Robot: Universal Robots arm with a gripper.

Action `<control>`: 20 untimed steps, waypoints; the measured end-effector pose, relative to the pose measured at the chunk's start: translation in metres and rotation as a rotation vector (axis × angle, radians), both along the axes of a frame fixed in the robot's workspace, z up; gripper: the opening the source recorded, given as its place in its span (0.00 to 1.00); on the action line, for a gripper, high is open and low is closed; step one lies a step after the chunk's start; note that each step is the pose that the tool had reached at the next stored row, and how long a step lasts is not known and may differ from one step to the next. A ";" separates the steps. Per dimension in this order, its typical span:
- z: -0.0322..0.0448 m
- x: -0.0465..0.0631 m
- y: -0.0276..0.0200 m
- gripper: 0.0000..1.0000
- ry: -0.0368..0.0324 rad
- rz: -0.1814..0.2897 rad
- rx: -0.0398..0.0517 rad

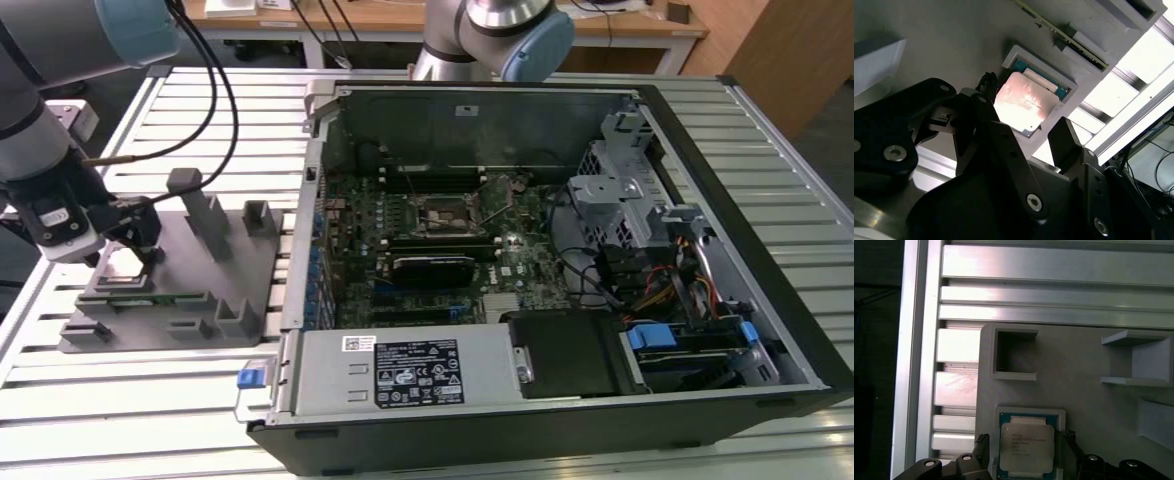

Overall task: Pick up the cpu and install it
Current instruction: 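Pick up the cpu and move it towards the insertion slot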

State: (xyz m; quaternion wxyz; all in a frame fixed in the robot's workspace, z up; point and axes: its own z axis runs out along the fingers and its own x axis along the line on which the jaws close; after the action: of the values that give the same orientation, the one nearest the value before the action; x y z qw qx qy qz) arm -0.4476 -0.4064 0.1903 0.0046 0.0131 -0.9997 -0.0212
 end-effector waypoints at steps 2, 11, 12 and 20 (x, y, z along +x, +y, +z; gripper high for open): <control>-0.0006 0.000 0.0000 0.67 0.0000 0.000 0.0000; -0.0049 0.000 0.0000 0.67 0.0001 -0.002 -0.0033; -0.0052 0.000 0.0000 0.67 0.0001 -0.002 -0.0037; -0.0068 0.000 0.0000 0.60 0.0002 -0.002 -0.0041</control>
State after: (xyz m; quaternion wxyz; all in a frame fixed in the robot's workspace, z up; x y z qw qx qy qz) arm -0.4476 -0.4064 0.1835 0.0047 0.0121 -0.9997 -0.0192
